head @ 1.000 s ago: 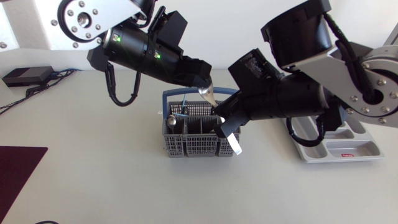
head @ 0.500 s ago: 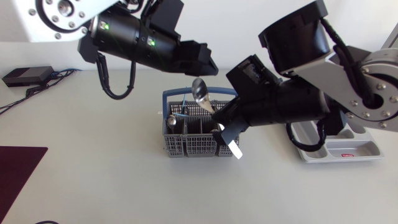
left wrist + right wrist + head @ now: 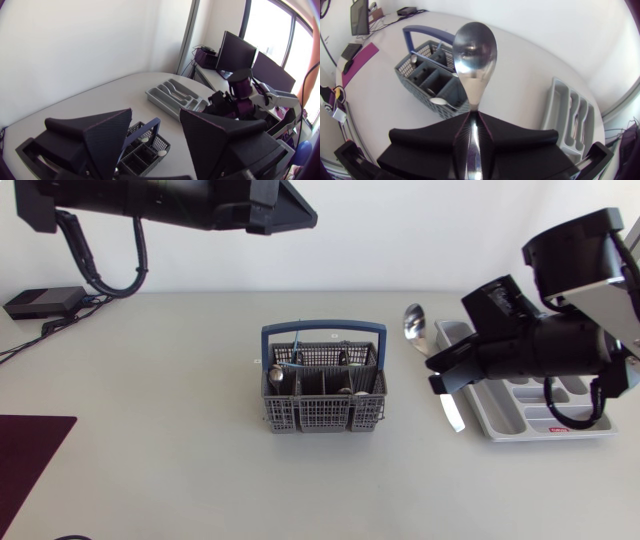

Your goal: Sort the cutlery from the basket into the organizer compartments.

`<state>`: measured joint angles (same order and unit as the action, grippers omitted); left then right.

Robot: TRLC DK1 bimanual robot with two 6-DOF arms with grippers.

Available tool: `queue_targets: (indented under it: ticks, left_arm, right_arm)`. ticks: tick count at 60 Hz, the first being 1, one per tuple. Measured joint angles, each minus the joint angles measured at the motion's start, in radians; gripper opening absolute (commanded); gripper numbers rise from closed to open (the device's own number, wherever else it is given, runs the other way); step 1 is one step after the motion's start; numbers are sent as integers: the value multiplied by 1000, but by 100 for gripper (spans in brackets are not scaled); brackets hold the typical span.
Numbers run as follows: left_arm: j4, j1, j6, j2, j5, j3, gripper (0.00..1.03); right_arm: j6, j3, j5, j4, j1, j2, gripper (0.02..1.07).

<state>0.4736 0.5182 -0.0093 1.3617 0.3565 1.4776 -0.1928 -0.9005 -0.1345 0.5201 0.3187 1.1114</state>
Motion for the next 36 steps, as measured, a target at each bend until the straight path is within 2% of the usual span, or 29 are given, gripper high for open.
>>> queue_targets:
  ticks: [13, 22, 36]
  left_arm:
    - [10, 27, 115, -34, -46, -83, 67]
    - [21, 92, 199, -35, -105, -142, 67]
    - [24, 182, 317, -35, -174, -193, 66]
  right_arm:
    - [-71, 30, -35, -25, -244, 12, 16]
    - [-118, 30, -72, -87, -393, 94, 16]
    - [-157, -8, -78, -182, -526, 272, 16]
